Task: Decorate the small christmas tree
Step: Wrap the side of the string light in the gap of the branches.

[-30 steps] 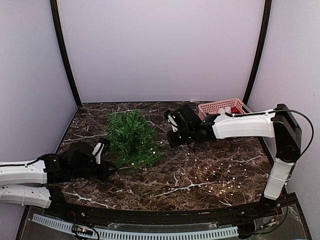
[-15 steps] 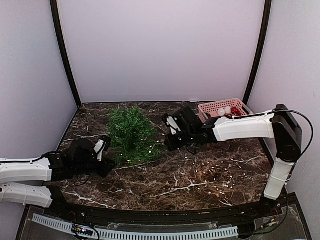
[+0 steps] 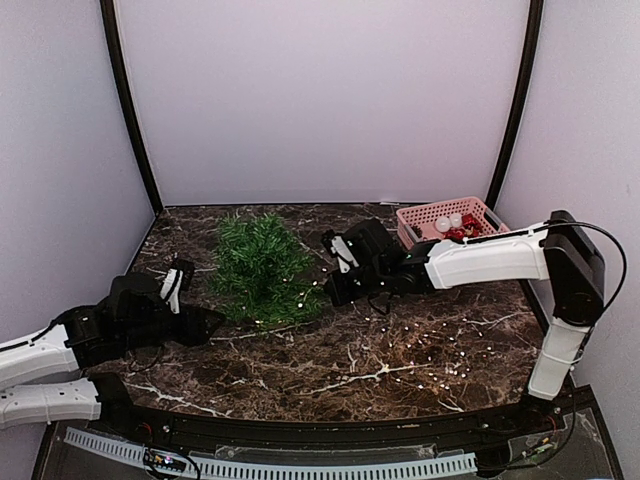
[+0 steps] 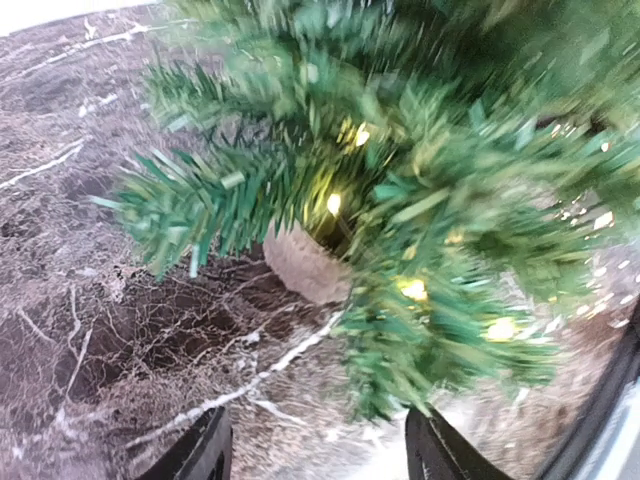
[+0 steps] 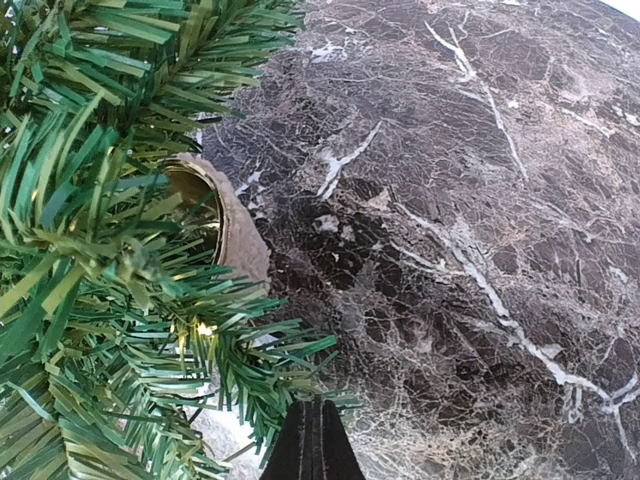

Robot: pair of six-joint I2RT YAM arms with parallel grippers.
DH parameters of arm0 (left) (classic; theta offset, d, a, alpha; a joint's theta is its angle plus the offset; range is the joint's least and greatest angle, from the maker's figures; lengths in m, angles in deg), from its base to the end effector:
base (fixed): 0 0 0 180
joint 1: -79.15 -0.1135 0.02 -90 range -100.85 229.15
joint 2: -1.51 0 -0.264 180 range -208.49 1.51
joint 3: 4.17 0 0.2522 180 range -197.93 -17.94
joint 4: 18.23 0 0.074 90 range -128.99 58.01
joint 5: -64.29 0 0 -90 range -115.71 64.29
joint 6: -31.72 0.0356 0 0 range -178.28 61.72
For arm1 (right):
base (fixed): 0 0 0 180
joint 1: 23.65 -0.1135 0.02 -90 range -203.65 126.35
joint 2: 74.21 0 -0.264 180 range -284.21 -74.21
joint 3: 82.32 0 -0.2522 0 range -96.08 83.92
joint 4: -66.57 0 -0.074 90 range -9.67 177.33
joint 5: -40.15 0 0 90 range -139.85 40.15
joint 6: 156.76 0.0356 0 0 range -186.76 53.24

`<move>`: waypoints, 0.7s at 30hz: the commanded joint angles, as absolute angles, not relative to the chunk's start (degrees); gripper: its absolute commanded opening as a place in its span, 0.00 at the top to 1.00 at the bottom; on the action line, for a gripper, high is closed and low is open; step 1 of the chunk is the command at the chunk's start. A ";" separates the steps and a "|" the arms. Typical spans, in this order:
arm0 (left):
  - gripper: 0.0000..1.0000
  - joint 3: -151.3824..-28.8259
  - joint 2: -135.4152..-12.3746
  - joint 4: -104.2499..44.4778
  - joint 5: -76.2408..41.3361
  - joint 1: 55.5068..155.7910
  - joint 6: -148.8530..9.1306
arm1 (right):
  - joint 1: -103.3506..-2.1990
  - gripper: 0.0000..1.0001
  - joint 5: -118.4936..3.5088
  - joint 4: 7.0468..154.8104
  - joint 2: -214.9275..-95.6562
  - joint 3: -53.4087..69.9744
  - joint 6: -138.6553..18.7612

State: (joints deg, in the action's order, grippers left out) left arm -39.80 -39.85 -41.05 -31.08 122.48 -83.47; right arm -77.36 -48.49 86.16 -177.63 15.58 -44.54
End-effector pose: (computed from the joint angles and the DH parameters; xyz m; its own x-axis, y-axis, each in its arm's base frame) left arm 0.1252 -0.1135 0.2105 -0.5799 -0.0355 -0.8139 0.4161 0.8460 -0.3334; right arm 0.2369 0.3211 0.2068 -0.6595 -0.2594 -0.7055 -0.5896 0.7608 0.2714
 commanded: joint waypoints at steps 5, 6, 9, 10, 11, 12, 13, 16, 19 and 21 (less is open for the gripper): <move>0.43 -40.79 -34.31 -42.59 -27.02 128.56 -101.36 | -77.88 1.00 -45.26 83.22 -174.93 16.33 -42.70; 0.43 -41.16 -35.12 -40.79 -29.47 132.57 -103.33 | -77.88 1.00 -45.14 83.14 -174.87 16.37 -42.57; 0.40 -42.75 -41.18 -38.08 -33.65 139.86 -106.66 | -77.96 1.00 -44.86 82.82 -174.41 16.74 -42.34; 0.39 -43.19 -42.47 -36.26 -34.42 140.57 -107.91 | -78.03 1.00 -44.87 82.60 -174.32 16.99 -42.25; 0.37 -43.26 -44.66 -35.05 -34.46 141.64 -108.27 | -78.05 1.00 -44.86 82.47 -174.20 17.21 -42.15; 0.37 -43.19 -45.79 -31.96 -34.18 141.99 -108.84 | -78.04 1.00 -44.81 82.38 -174.07 17.35 -42.13; 0.35 -43.17 -47.82 -30.53 -34.04 142.36 -109.09 | -78.05 1.00 -44.77 82.34 -173.94 17.46 -42.06; 0.31 -43.06 -50.96 -27.46 -34.56 142.51 -110.50 | -78.05 1.00 -44.69 82.21 -173.52 17.85 -42.00; 0.29 -42.78 -52.84 -27.11 -36.21 142.52 -111.08 | -78.05 1.00 -44.59 81.94 -173.19 18.21 -41.98; 0.28 -42.42 -53.45 -26.31 -37.61 142.52 -111.17 | -78.05 1.00 -44.55 81.76 -172.98 18.39 -41.91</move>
